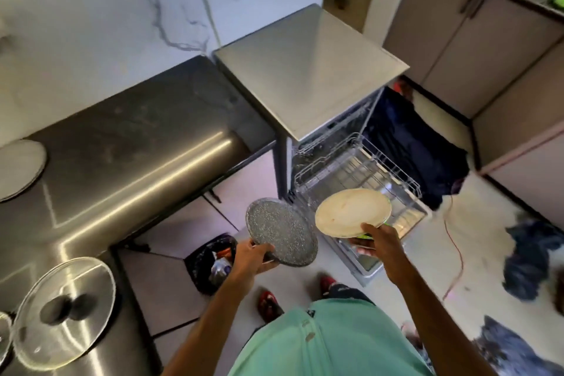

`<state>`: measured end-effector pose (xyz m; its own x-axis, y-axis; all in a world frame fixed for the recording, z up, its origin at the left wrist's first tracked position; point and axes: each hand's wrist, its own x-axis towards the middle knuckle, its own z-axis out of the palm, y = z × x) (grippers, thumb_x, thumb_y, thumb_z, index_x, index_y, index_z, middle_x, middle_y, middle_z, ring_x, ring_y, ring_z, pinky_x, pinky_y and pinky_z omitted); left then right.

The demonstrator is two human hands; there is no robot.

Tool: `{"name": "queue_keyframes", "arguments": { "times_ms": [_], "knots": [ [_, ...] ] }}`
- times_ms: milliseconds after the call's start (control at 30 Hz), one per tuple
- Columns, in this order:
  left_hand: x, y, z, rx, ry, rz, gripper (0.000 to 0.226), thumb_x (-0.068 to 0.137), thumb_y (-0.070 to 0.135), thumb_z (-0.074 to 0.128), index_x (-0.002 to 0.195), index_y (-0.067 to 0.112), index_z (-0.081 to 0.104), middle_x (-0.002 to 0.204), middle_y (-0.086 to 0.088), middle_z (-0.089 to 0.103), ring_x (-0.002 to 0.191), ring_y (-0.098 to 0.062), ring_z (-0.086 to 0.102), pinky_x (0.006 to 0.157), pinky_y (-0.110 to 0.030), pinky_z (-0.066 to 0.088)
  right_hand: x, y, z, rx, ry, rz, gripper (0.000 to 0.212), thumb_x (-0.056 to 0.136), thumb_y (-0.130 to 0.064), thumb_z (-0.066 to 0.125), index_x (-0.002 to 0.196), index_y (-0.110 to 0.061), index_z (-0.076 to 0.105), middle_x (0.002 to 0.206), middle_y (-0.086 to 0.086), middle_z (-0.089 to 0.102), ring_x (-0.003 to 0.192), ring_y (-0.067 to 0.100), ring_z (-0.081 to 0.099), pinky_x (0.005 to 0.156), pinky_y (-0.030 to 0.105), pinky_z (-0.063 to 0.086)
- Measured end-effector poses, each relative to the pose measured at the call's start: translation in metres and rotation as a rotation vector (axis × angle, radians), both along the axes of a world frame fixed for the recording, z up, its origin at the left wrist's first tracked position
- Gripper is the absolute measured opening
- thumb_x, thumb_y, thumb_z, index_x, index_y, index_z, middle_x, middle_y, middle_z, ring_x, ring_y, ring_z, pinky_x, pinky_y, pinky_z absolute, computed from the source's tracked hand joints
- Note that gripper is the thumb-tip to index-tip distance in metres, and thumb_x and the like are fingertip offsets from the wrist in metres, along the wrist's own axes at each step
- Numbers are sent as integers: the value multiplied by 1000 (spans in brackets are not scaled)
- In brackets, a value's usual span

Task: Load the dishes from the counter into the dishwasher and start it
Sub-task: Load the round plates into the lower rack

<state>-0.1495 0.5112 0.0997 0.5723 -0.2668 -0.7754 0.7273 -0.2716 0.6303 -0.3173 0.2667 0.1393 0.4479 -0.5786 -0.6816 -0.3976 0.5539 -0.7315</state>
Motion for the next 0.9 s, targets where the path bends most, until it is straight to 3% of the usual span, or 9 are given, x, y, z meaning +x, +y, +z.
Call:
{"name": "queue_keyframes", "arguments": {
  "times_ms": [133, 267, 433, 567, 700, 800, 900],
  "knots": [
    [-30, -58, -10, 58, 25, -99, 26, 86, -8, 68, 110, -4, 62, 101, -18, 71, 88, -31, 73, 81, -48, 62, -50, -43, -22, -14, 84, -33, 28, 97, -3, 57, 124, 2, 54, 106, 31, 68, 60, 21, 74, 42, 24, 51],
    [-56, -118, -19, 132, 35, -125, 26, 85, -7, 68, 110, -4, 64, 94, -13, 72, 77, -24, 74, 68, -40, 64, -89, -93, -45, -26, 145, -42, 21, 95, 1, 58, 116, 3, 57, 95, 24, 69, 58, 21, 73, 43, 25, 53],
    [-90, -190, -23, 195, 23, -107, 28, 85, -7, 68, 113, -5, 63, 96, -16, 71, 77, -25, 73, 66, -39, 63, -127, -167, -74, -147, 331, 83, 24, 91, -7, 65, 111, 7, 65, 94, 25, 72, 80, 37, 73, 72, 52, 61],
    [-106, -244, -20, 206, -13, -102, 26, 86, -9, 64, 111, -7, 62, 105, -22, 68, 92, -36, 70, 64, -37, 63, -132, -220, -68, -294, 469, 155, 9, 87, -7, 63, 91, -3, 70, 82, 17, 71, 70, 32, 71, 71, 47, 61],
    [-96, -296, -26, 234, -33, -122, 22, 85, -6, 64, 105, 2, 62, 104, -18, 67, 99, -38, 68, 61, -38, 63, -121, -266, -74, -420, 576, 195, 21, 68, -27, 51, 68, -8, 59, 66, 14, 63, 71, 38, 62, 63, 36, 48],
    [-74, -339, -44, 259, -72, -215, 23, 84, -2, 66, 107, 3, 64, 106, -17, 66, 96, -35, 68, 67, -45, 63, -106, -297, -90, -490, 625, 174, 23, 77, -22, 53, 86, -10, 71, 85, 19, 69, 81, 41, 64, 70, 35, 47],
    [-52, -381, -71, 282, -140, -303, 14, 80, 3, 68, 81, 15, 61, 87, -9, 63, 85, -30, 65, 71, -53, 62, -87, -331, -111, -562, 672, 112, 35, 80, -24, 51, 104, -12, 75, 96, 22, 71, 85, 40, 66, 78, 39, 53]
  ]
}}
